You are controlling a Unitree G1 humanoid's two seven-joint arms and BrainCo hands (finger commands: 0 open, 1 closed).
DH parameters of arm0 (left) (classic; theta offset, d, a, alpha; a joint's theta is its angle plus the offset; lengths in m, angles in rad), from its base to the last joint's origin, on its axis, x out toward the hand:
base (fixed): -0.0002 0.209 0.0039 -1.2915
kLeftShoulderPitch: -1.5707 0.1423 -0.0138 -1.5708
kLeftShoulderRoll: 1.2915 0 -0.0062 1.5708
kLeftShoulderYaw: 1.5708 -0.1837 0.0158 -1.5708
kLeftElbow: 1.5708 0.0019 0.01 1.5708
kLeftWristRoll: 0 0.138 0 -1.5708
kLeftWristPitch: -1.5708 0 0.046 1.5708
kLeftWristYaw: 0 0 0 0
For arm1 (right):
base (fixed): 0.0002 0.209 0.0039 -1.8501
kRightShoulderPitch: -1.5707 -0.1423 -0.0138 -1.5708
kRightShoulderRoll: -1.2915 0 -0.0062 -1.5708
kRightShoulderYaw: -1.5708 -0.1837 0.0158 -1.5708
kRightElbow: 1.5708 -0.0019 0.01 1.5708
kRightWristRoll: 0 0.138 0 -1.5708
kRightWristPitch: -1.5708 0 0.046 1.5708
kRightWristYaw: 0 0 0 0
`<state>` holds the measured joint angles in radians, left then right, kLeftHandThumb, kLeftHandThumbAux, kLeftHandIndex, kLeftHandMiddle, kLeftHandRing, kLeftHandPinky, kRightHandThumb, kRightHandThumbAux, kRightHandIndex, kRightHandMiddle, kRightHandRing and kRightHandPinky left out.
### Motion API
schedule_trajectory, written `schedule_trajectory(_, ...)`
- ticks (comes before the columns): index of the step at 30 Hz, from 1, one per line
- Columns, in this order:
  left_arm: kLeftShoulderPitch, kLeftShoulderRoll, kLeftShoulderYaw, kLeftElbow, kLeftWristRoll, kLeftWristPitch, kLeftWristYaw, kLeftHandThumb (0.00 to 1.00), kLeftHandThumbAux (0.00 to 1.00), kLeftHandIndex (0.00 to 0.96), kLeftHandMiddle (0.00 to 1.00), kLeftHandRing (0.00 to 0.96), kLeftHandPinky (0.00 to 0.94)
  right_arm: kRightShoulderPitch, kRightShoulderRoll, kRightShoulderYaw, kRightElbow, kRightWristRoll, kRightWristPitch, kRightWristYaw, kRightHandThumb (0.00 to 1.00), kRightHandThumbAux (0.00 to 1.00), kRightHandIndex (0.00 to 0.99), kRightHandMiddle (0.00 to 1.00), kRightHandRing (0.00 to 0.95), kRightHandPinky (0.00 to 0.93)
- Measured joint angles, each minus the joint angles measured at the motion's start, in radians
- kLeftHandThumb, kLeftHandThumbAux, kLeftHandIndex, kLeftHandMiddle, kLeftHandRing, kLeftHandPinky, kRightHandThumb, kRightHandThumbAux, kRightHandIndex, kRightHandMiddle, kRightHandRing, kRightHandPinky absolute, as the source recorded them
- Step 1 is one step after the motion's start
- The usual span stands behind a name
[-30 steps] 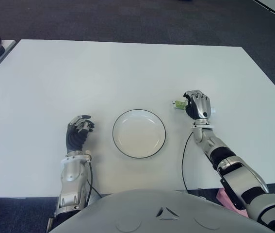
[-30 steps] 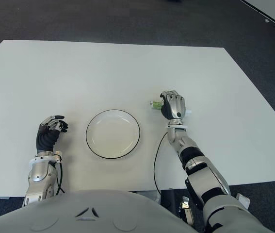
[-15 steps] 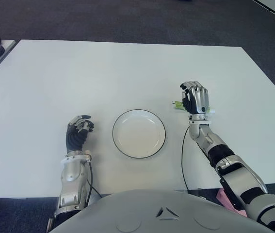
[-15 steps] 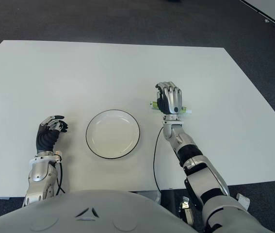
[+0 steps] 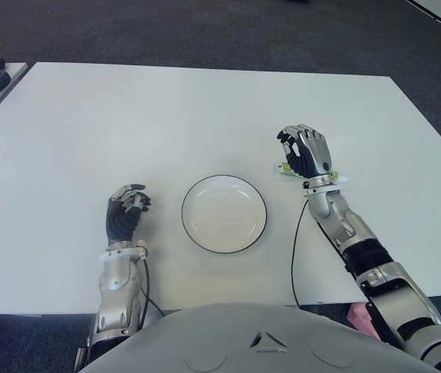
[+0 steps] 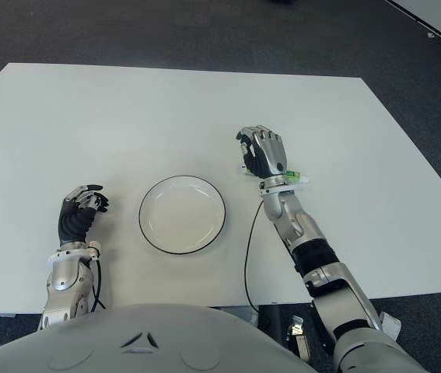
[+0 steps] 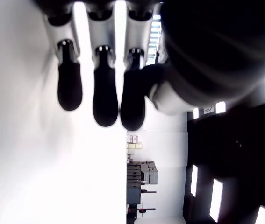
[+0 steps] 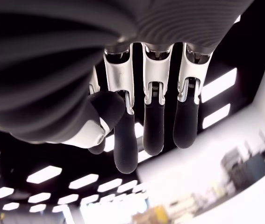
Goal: Put the toothpaste on the table into the plate.
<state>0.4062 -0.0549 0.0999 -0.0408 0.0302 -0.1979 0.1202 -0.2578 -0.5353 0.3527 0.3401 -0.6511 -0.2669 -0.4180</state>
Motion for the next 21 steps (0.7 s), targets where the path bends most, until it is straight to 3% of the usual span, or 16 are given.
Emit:
schedule_trajectory(2,0.001,0.0,0.0,0.0,0.0,0.0,0.0,0.695,0.725,0.433,0.607,0.582,0.558,0.009,-0.041,-0.006,-0.023,0.016,0.0,0.083,0.595,0.336,0.053,0.061,0.072,0.091)
schedule_trajectory(5,0.002,0.0,0.0,0.0,0.001,0.0,0.0,0.694,0.724,0.433,0.604,0.58,0.557,0.013,-0.1,-0.009,-0.043,0.029,-0.001,0.202,0.566,0.255,0.017,0.02,0.023,0.029)
schedule_trajectory(13,0.002,-0.002,-0.002,-0.001,0.003,0.004,0.0,0.693,0.724,0.433,0.604,0.58,0.555,-0.013,-0.257,-0.004,-0.032,0.032,-0.084,0.508,0.563,0.134,0.0,0.0,0.001,0.001)
schedule_trajectory(21,0.001,-0.005,-0.003,-0.005,0.007,0.009,0.002,0.693,0.724,0.433,0.602,0.578,0.558,-0.061,-0.31,0.002,-0.013,-0.026,-0.125,0.61,0.577,0.114,0.0,0.0,0.0,0.0)
